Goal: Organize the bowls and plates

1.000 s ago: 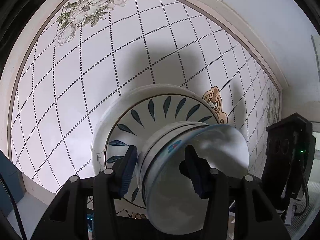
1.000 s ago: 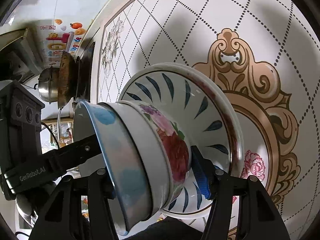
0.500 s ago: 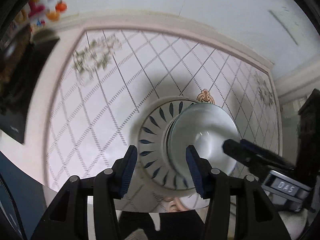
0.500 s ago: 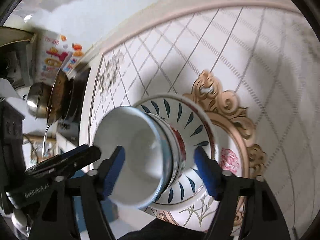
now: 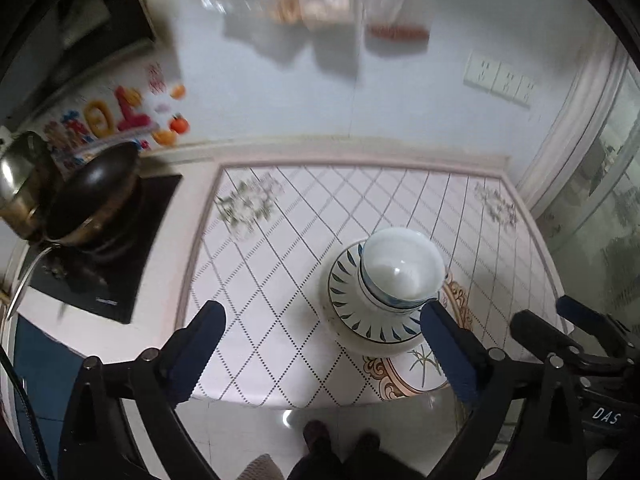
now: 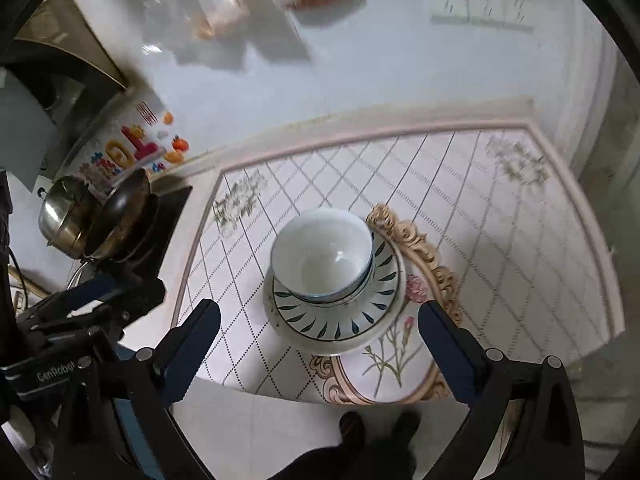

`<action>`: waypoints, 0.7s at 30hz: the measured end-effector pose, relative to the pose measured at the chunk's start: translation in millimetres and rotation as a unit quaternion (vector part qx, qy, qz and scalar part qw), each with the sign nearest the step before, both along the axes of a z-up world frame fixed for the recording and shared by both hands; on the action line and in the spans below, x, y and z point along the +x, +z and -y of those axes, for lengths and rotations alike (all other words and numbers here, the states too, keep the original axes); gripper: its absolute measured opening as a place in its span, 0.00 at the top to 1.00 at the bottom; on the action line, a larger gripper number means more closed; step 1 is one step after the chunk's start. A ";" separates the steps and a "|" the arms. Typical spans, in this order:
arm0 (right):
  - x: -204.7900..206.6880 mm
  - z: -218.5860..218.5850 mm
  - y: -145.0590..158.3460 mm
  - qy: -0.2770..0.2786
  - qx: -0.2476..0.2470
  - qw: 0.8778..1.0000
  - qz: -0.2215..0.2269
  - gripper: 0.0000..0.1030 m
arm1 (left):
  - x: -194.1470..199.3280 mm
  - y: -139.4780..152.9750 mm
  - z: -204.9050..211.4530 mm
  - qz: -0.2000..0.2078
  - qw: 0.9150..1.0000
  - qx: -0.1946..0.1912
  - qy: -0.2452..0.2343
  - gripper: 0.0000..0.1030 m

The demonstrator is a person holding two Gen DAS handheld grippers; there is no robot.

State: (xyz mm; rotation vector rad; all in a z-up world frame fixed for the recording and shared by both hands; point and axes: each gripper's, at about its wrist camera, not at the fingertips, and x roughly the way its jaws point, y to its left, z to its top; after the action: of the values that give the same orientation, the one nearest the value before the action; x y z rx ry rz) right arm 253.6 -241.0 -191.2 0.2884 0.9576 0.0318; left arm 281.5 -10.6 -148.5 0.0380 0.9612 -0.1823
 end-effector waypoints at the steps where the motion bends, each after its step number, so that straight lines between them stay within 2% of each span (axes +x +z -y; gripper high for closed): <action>1: -10.6 -2.0 9.5 -0.003 -0.008 1.000 0.009 0.01 | -8.4 5.5 -1.5 0.007 1.000 -0.002 0.000 0.03; 7: -79.9 -4.8 60.6 -0.011 -0.045 0.997 0.063 0.01 | -67.8 37.5 1.7 0.057 0.998 0.004 0.010 0.03; 12: -131.6 0.6 92.1 -0.004 -0.058 0.994 0.095 0.00 | -115.2 53.2 3.0 0.075 0.997 0.006 0.031 0.03; 21: -196.9 7.3 120.0 0.008 -0.060 0.991 0.118 0.00 | -171.6 72.8 -1.5 0.094 0.994 0.001 0.056 0.03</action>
State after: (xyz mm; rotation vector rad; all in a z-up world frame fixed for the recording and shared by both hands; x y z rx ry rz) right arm 56.7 -248.3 -71.2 0.1615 0.7230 0.0229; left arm 109.9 -9.1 -75.7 0.0035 0.7727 -0.0717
